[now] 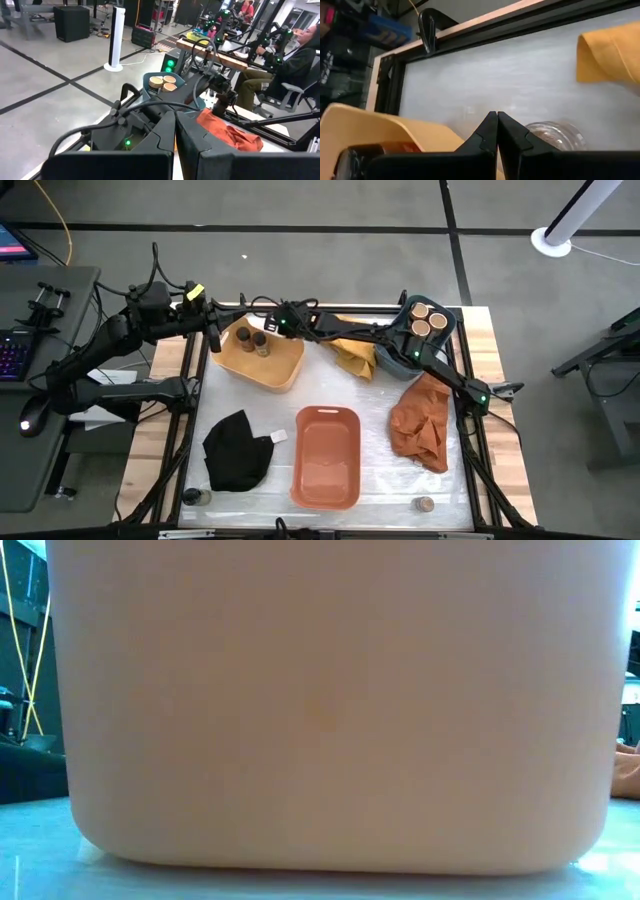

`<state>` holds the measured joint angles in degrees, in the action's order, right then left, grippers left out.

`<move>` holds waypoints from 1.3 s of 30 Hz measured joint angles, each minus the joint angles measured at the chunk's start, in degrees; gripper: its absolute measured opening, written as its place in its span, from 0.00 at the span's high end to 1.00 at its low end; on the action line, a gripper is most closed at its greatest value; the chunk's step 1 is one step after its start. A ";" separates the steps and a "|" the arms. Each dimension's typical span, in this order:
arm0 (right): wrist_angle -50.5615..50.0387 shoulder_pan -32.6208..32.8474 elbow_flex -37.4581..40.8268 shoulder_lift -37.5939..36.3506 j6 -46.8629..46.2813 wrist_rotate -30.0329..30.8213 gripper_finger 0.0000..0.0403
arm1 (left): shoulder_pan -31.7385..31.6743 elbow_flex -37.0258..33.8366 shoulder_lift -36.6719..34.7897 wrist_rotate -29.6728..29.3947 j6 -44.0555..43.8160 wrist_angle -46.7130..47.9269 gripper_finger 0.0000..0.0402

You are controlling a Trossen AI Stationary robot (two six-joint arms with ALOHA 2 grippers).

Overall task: Sort spices by type
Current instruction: Put the top brown seasoning bottle into the orange bin

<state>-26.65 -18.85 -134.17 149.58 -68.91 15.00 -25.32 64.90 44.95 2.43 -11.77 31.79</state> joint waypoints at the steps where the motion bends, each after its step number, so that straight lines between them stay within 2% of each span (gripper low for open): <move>1: -0.40 0.00 0.00 0.00 0.40 0.01 1.00 | 0.00 0.00 0.00 -0.02 0.00 0.01 1.00; 13: -11.08 1.18 -0.22 -1.22 7.45 -0.92 1.00 | 0.00 0.02 0.00 -0.02 1.40 0.07 1.00; 17: -15.74 1.46 0.04 -3.09 12.44 1.11 1.00 | 0.00 0.02 0.02 -0.02 1.43 0.07 1.00; 28: -28.95 1.61 0.07 -5.59 24.14 1.08 1.00 | -0.02 0.02 0.04 -0.04 1.48 0.07 1.00; 39: -38.21 2.51 0.07 -7.30 36.85 -3.18 1.00 | -0.02 0.02 0.04 -0.06 1.46 0.11 1.00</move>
<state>-64.85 -16.34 -134.10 142.28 -32.06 11.81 -25.34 64.93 44.99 2.37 -10.31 31.90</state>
